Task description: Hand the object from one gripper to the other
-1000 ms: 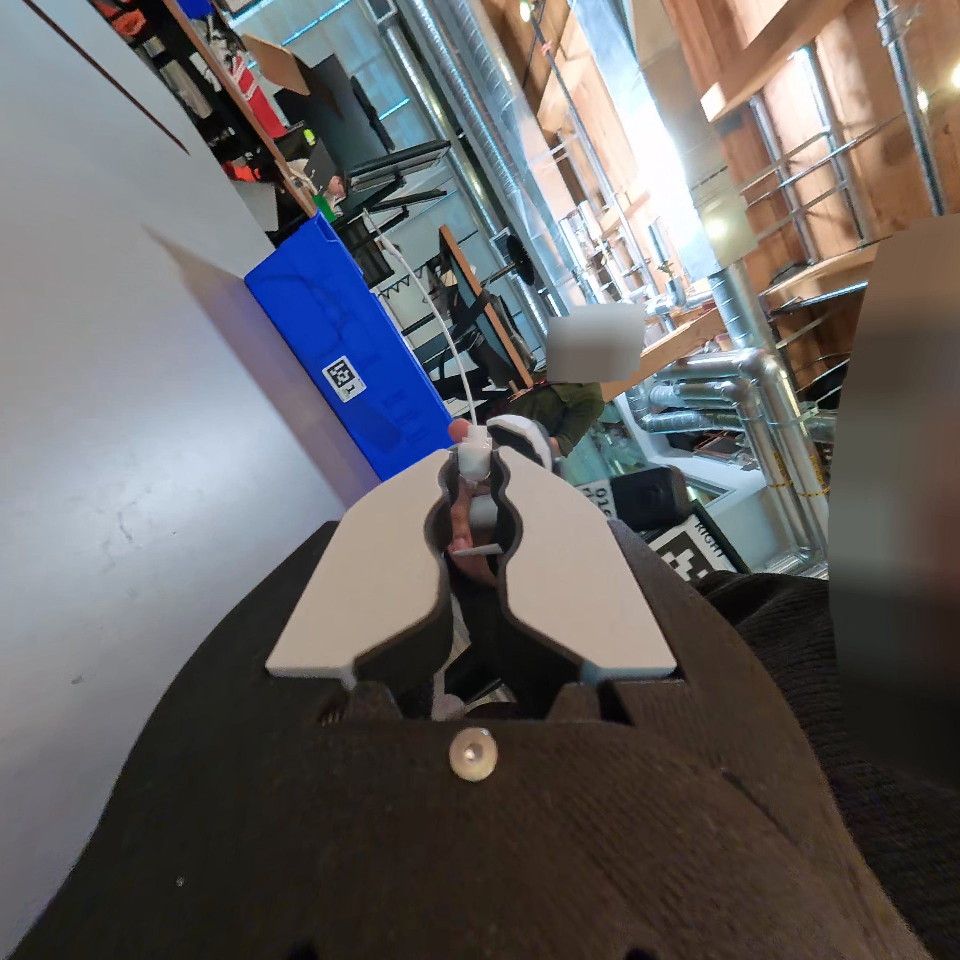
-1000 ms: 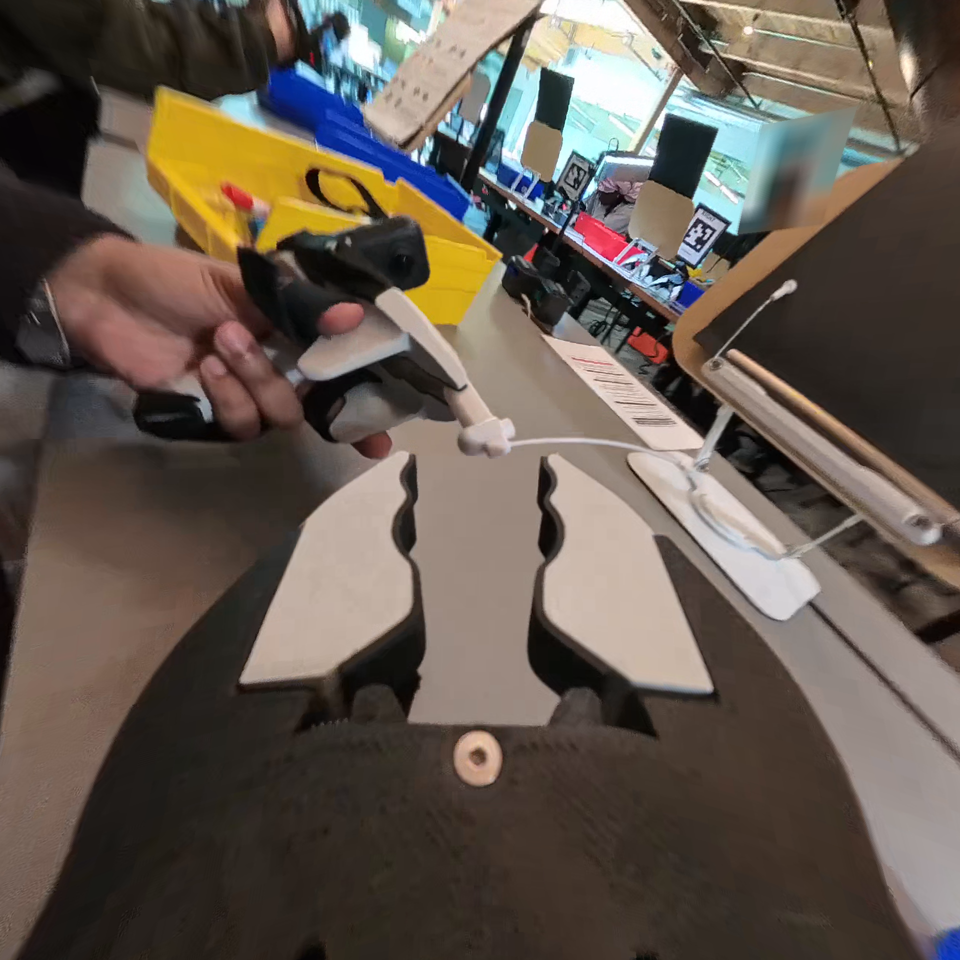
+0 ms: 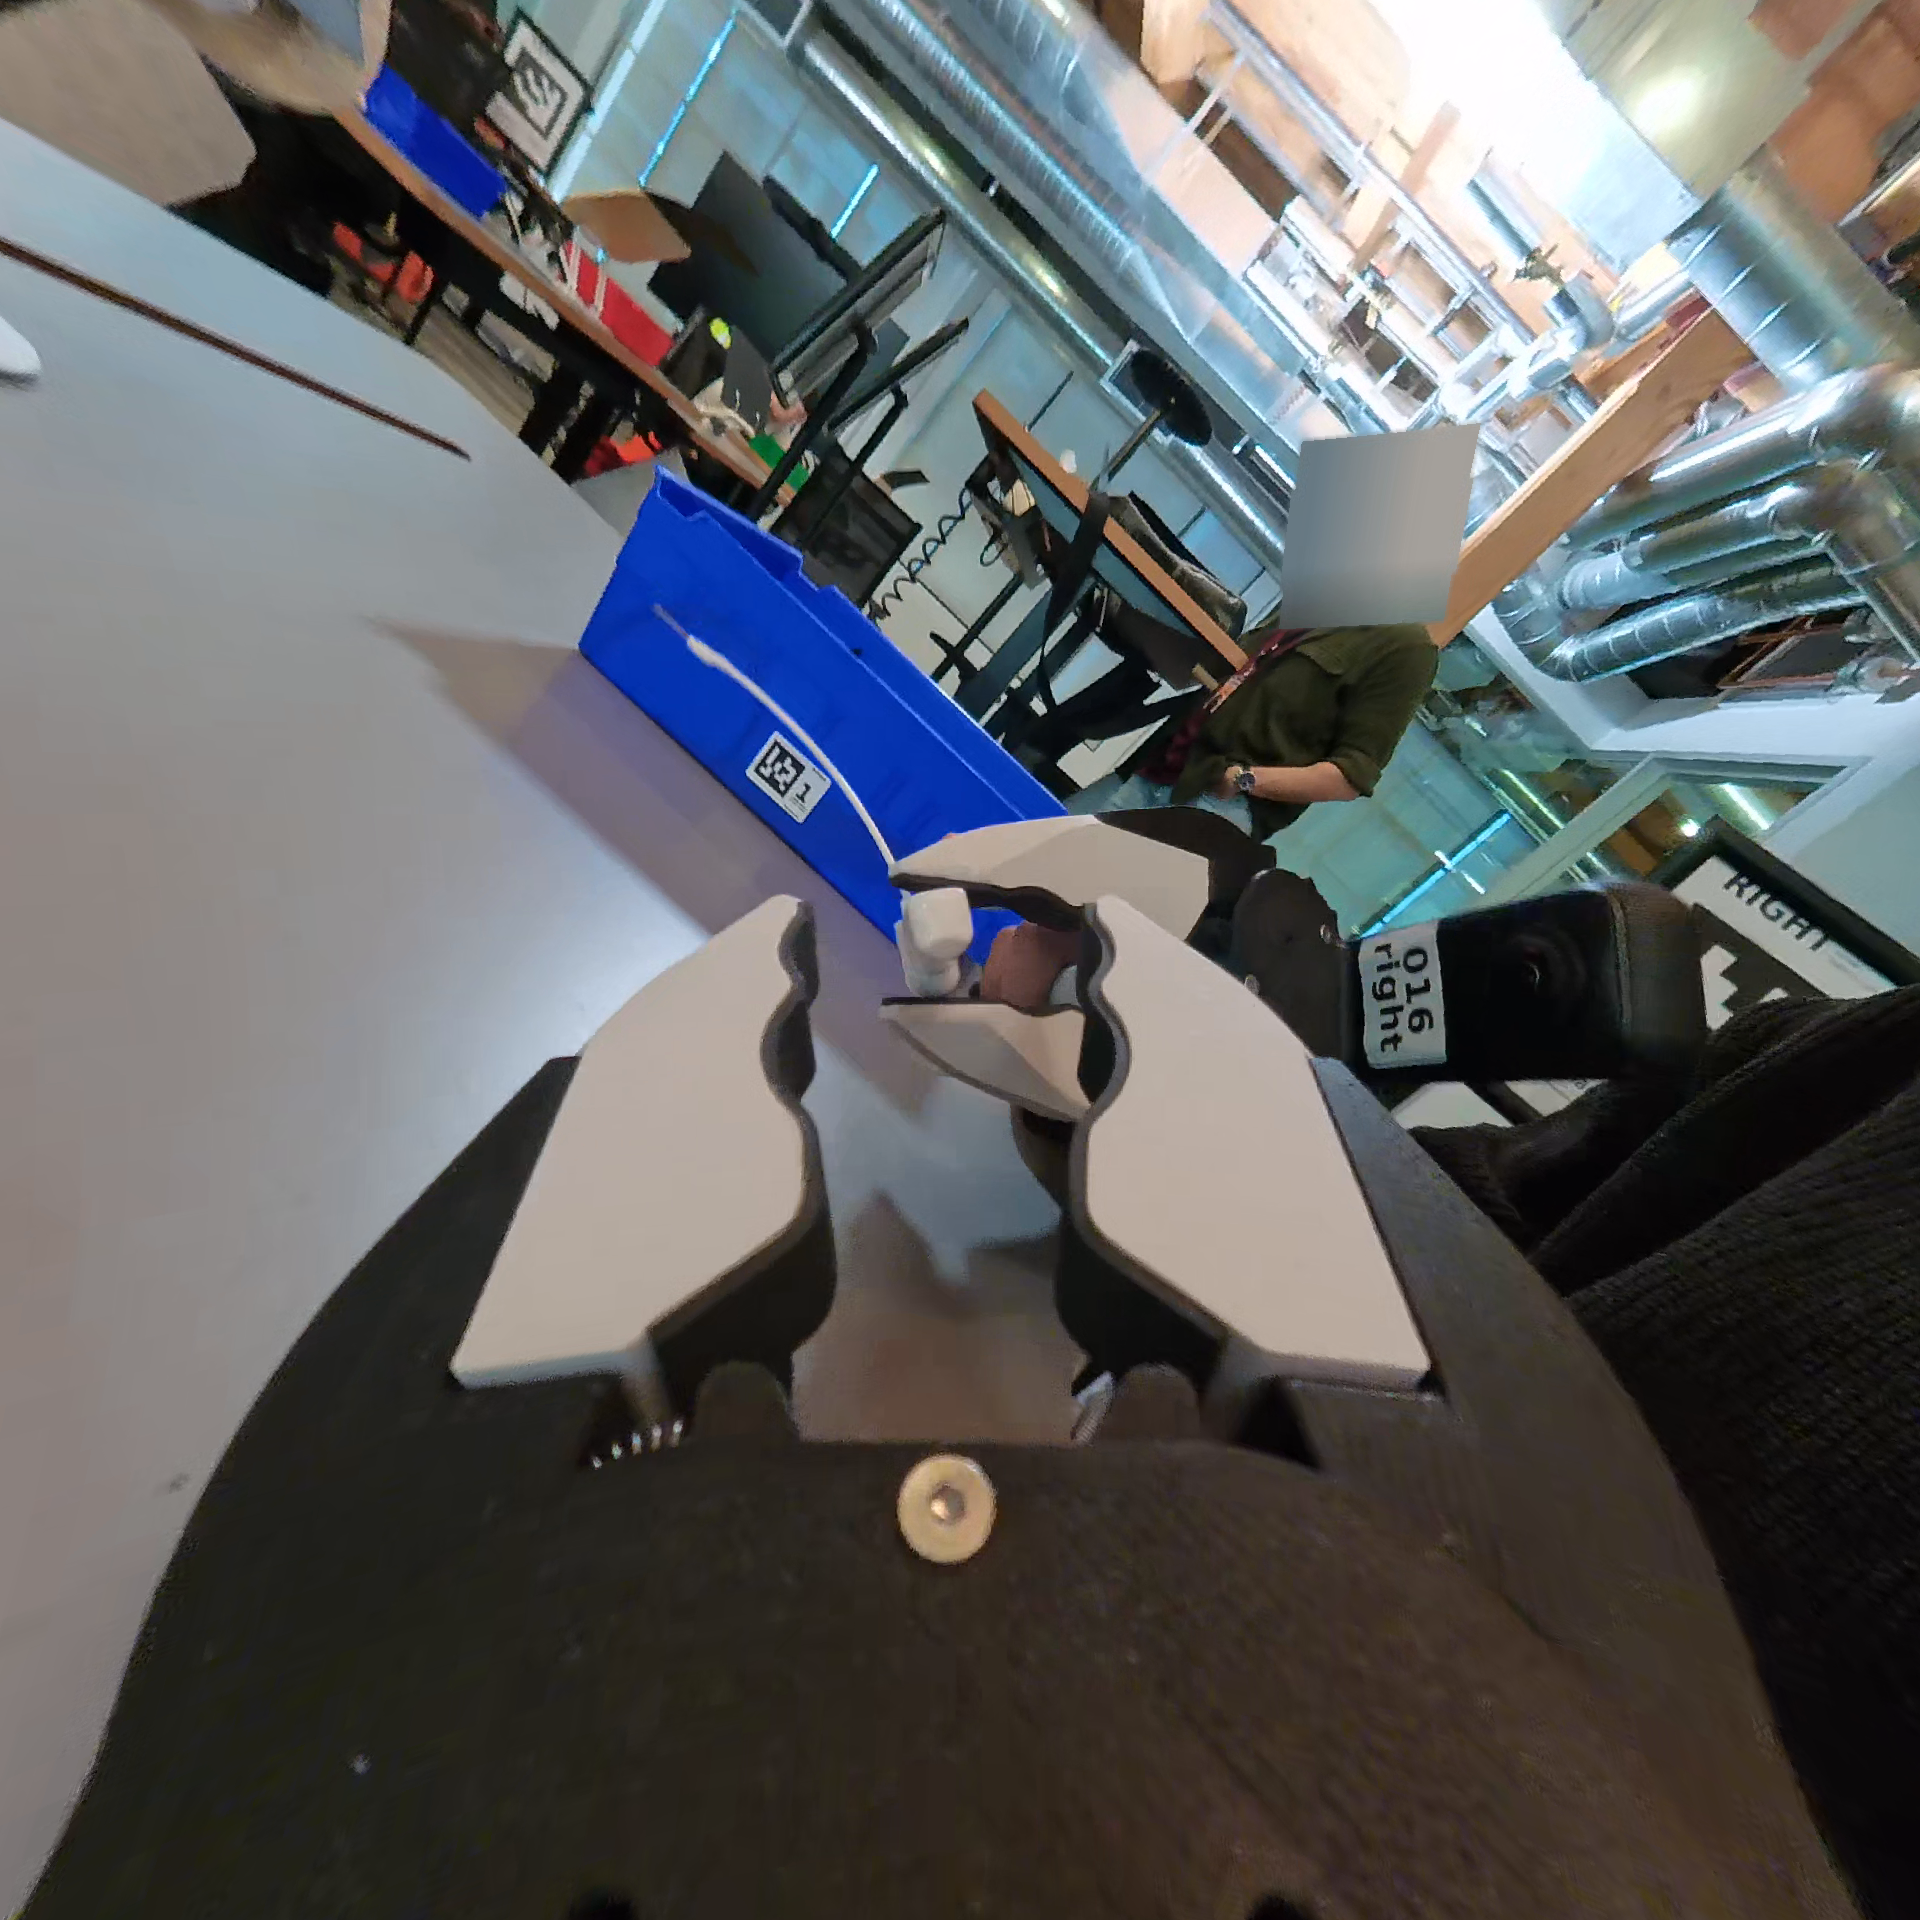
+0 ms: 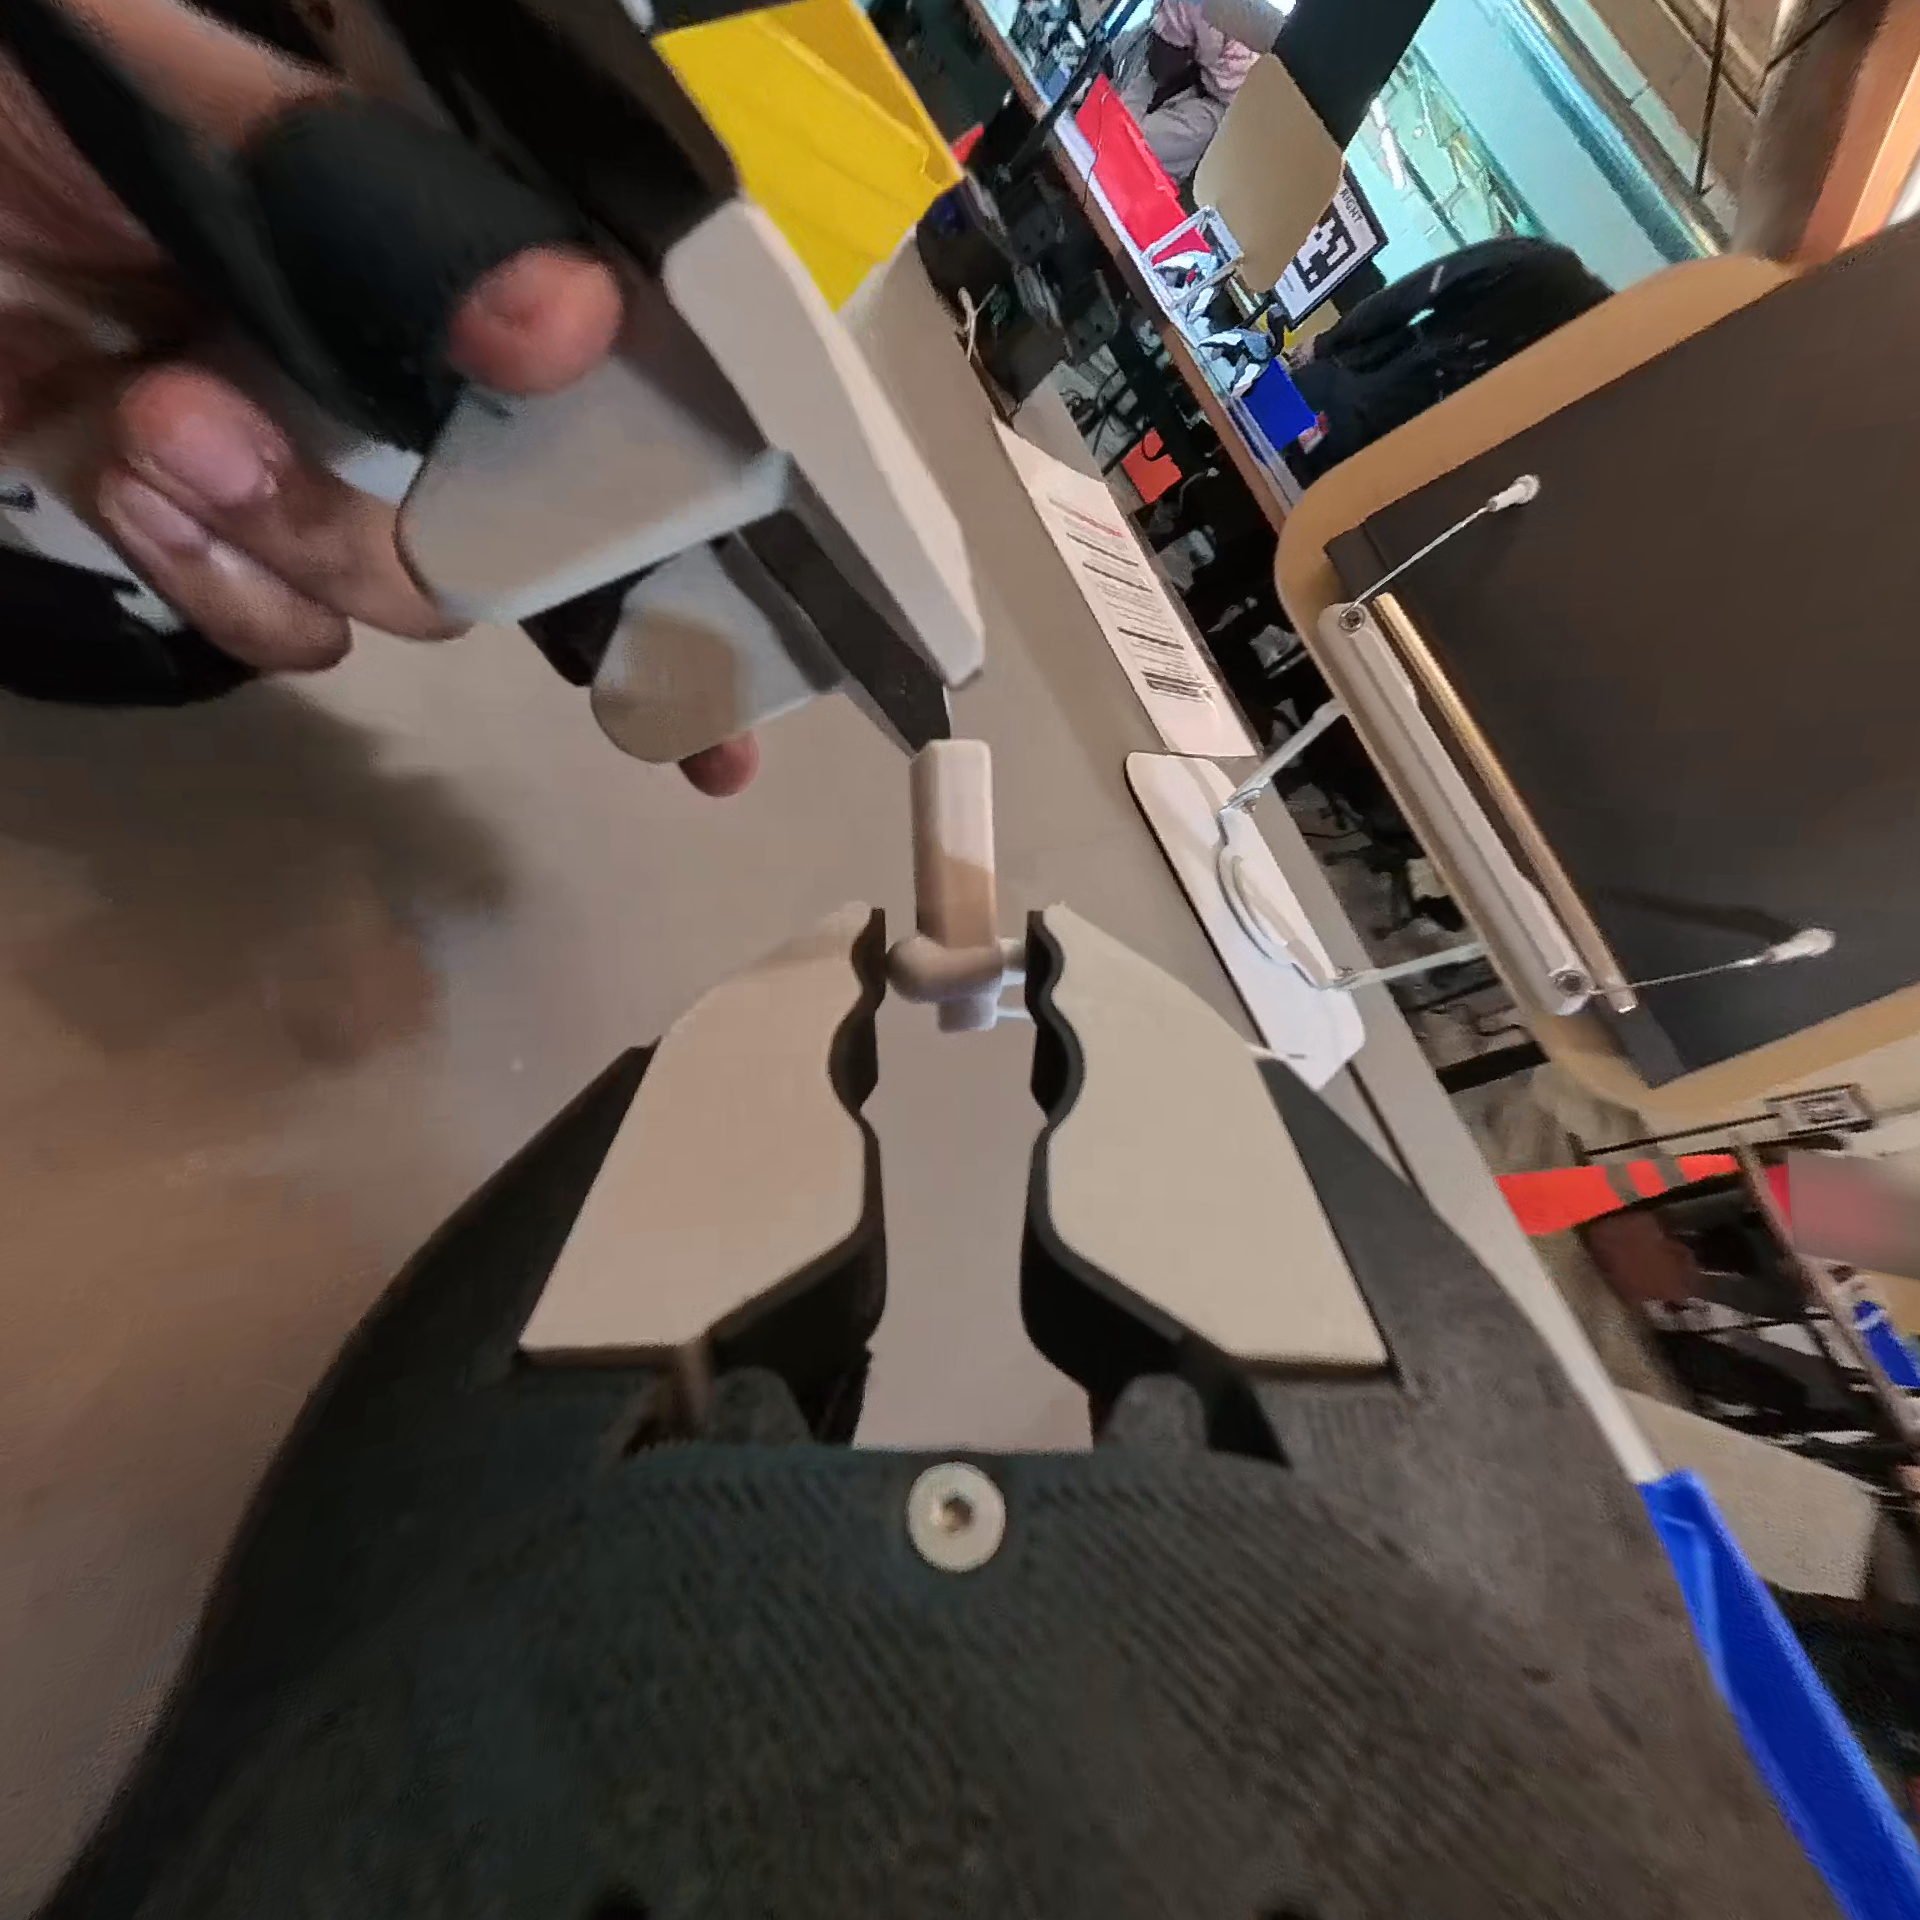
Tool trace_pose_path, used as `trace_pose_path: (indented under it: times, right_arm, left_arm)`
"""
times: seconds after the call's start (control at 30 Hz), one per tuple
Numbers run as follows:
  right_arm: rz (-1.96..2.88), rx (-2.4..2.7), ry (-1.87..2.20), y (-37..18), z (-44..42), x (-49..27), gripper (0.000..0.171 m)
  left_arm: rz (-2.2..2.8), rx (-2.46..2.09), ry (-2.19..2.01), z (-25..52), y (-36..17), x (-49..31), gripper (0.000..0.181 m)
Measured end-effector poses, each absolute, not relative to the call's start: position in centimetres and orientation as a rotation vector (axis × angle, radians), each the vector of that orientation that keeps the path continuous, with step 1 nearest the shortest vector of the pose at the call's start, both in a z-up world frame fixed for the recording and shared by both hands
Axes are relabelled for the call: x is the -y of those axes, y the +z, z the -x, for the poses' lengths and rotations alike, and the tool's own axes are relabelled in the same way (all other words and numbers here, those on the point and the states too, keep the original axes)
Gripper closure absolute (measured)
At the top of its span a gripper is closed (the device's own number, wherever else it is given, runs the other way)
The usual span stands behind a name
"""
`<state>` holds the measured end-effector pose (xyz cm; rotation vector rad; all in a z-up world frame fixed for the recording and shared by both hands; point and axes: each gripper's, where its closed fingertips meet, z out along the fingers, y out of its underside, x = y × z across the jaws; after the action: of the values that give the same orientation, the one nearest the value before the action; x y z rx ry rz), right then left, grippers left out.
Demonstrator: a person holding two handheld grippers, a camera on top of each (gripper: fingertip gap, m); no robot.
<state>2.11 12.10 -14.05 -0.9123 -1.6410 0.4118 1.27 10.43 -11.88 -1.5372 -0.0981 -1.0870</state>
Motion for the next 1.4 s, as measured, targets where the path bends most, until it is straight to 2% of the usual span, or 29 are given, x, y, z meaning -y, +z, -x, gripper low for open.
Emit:
trace_pose_path:
  times: [0.3,0.53,0.7,0.73,0.8,0.93,1.03,1.07,1.2,1.4]
  right_arm:
    - [1.013,1.502,1.086,-10.9,-2.6,-9.5,0.145]
    - [1.185,1.356,1.780,-9.1,-3.3,-8.3,0.145]
    - [1.159,1.431,1.799,-9.7,-3.3,-7.2,0.145]
    - [1.153,1.442,1.802,-9.7,-3.3,-6.8,0.145]
    - [1.162,1.450,1.787,-10.0,-3.1,-6.6,0.145]
    - [1.163,1.451,1.799,-10.1,-3.1,-6.6,0.144]
    - [1.208,1.469,1.734,-11.1,-2.7,-7.2,0.125]
    - [1.216,1.471,1.702,-11.3,-2.6,-7.4,0.124]
    - [1.199,1.415,1.601,-10.9,-2.6,-8.8,0.127]
    - [1.201,1.394,1.427,-10.9,-2.6,-9.9,0.141]
  left_arm:
    - [1.347,-0.141,-0.970,-2.7,-8.3,-8.4,0.140]
    - [1.351,-0.214,-0.940,-3.9,-8.2,-8.1,0.146]
    - [1.357,-0.200,-0.968,-3.9,-8.3,-8.2,0.146]
    - [1.360,-0.205,-0.973,-4.0,-8.3,-8.1,0.149]
    - [1.351,-0.247,-1.003,-4.5,-8.2,-7.7,0.167]
    - [1.375,-0.256,-0.984,-4.4,-8.4,-7.8,0.167]
    - [1.371,-0.238,-0.965,-4.0,-8.2,-7.9,0.167]
    - [1.380,-0.227,-0.939,-3.6,-8.3,-8.0,0.167]
    - [1.482,-0.211,-0.764,-2.5,-9.5,-9.0,0.167]
    - [1.659,-0.325,-0.349,-1.9,-12.0,-10.0,0.167]
